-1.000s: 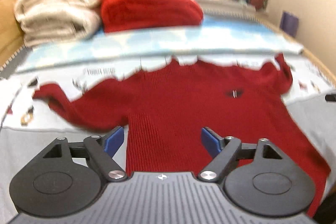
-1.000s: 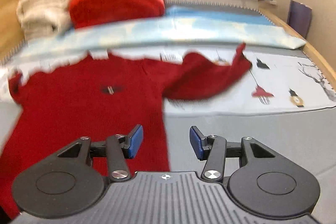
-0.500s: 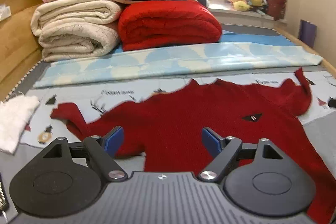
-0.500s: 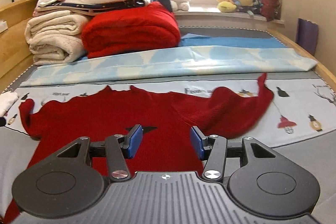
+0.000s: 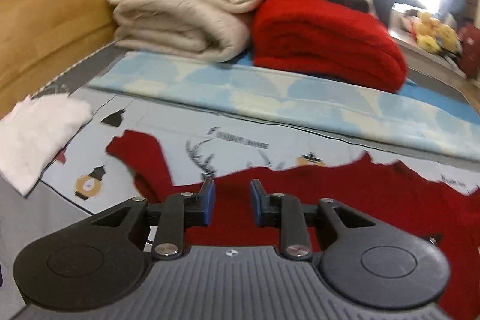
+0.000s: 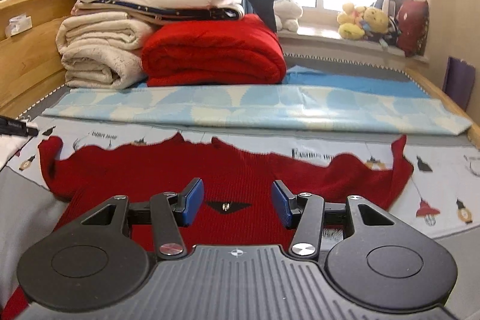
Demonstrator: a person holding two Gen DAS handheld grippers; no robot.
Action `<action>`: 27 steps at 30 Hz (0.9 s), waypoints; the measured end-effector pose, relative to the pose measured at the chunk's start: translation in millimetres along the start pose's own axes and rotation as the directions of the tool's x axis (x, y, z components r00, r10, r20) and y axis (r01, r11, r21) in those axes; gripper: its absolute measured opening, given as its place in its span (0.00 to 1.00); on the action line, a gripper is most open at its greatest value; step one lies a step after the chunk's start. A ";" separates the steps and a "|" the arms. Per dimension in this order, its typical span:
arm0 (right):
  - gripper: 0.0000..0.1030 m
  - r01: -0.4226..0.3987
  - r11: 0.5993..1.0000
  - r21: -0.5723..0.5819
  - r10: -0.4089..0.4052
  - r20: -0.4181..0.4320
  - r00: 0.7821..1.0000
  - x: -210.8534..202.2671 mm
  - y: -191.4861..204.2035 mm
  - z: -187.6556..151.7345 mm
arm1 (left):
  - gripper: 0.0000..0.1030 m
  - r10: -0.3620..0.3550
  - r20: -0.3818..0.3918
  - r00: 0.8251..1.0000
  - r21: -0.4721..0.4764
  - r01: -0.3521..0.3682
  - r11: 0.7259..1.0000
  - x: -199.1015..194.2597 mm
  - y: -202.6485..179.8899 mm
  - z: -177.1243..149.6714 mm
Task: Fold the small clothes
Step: 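Grasp a red sleeve cuff with the left gripper and lift it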
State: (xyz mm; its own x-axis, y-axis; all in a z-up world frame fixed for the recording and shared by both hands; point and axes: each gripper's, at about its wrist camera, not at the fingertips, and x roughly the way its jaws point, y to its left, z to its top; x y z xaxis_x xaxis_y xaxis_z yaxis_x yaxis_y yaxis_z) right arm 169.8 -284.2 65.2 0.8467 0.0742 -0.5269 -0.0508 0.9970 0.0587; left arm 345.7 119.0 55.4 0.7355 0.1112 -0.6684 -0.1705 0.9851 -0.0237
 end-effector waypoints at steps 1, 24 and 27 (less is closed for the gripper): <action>0.51 -0.009 1.000 0.007 0.009 0.004 1.000 4.3 3.2 7.1 | 0.27 0.015 -0.002 1.000 -0.011 -0.015 1.000 7.2 6.3 1.6; 0.51 -0.138 0.990 -0.038 0.133 -0.111 0.985 147.2 77.1 31.0 | 0.74 0.115 -0.191 0.975 -0.290 -0.168 0.942 136.5 111.3 1.1; 0.51 -0.150 0.988 -0.039 0.144 -0.128 0.981 149.6 79.0 29.1 | 0.59 0.097 -0.215 0.972 -0.290 -0.158 0.944 144.3 110.9 3.0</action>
State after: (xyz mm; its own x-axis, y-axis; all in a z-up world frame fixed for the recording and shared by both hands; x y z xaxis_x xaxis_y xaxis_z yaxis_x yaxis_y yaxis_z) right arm 307.9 -195.0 15.7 0.7560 0.2191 -0.6168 -0.1980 0.9747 0.1036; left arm 434.9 244.7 -41.5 0.5572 0.1750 -0.8117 -0.4672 0.8742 -0.1323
